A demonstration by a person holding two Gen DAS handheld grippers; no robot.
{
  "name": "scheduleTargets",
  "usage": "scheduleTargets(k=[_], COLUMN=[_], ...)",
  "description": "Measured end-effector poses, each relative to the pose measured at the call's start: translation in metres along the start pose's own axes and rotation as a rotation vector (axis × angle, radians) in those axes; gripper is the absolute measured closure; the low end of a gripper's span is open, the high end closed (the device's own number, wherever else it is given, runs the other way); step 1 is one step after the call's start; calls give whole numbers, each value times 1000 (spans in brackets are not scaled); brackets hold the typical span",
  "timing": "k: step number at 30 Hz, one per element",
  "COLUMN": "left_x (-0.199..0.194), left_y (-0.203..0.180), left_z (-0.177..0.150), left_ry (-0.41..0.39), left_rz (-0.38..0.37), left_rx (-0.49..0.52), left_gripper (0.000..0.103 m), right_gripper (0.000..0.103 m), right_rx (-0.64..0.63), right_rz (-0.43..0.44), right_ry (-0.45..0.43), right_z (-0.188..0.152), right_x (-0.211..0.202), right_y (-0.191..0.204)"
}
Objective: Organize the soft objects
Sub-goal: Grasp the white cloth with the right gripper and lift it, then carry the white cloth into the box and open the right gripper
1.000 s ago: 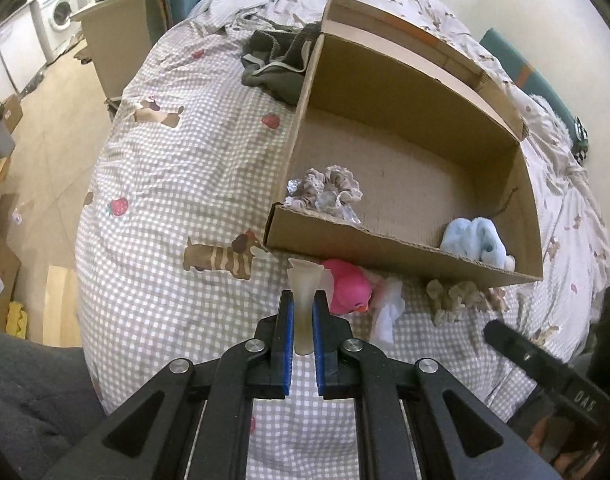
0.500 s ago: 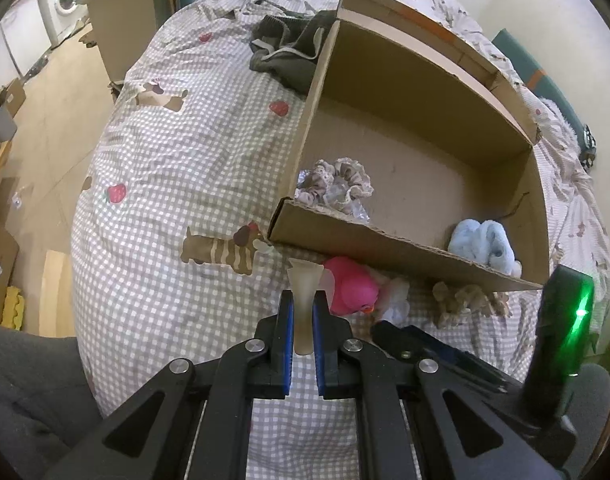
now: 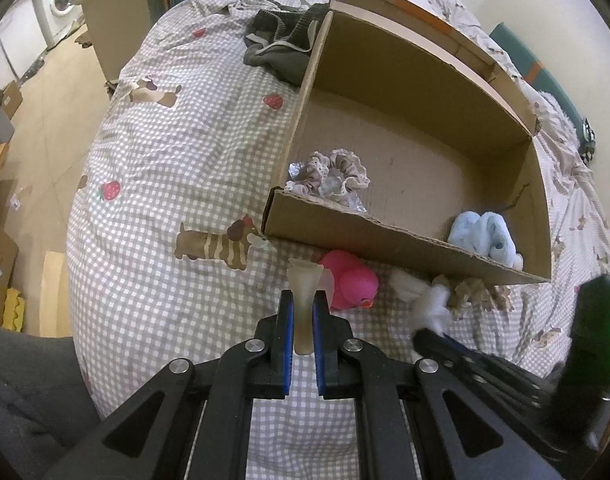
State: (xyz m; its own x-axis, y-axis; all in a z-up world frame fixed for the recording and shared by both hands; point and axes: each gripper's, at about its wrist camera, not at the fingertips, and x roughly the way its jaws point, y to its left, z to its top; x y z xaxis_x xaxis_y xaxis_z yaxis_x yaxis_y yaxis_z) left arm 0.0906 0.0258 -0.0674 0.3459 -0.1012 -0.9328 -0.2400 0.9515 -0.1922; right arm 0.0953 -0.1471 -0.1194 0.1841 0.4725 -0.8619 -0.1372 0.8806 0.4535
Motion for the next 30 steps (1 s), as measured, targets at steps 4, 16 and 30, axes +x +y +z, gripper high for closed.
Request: scheduleTargets(k=[4, 16, 30], left_x=[-1, -1, 2], left_y=[-3, -4, -7], left_z=[-2, -10, -13], left_ry=[-7, -7, -27], left_rz=[7, 33, 88], left_rx=[20, 48, 85], left_gripper=[95, 95, 95], right_gripper=[93, 93, 93], right_rx=[-5, -63, -64], right_rz=[6, -30, -67], right_ry=[-15, -151, -154], right_z=[-5, -22, -19], right_x=[-25, -78, -58], right_y=[-3, -8, -3])
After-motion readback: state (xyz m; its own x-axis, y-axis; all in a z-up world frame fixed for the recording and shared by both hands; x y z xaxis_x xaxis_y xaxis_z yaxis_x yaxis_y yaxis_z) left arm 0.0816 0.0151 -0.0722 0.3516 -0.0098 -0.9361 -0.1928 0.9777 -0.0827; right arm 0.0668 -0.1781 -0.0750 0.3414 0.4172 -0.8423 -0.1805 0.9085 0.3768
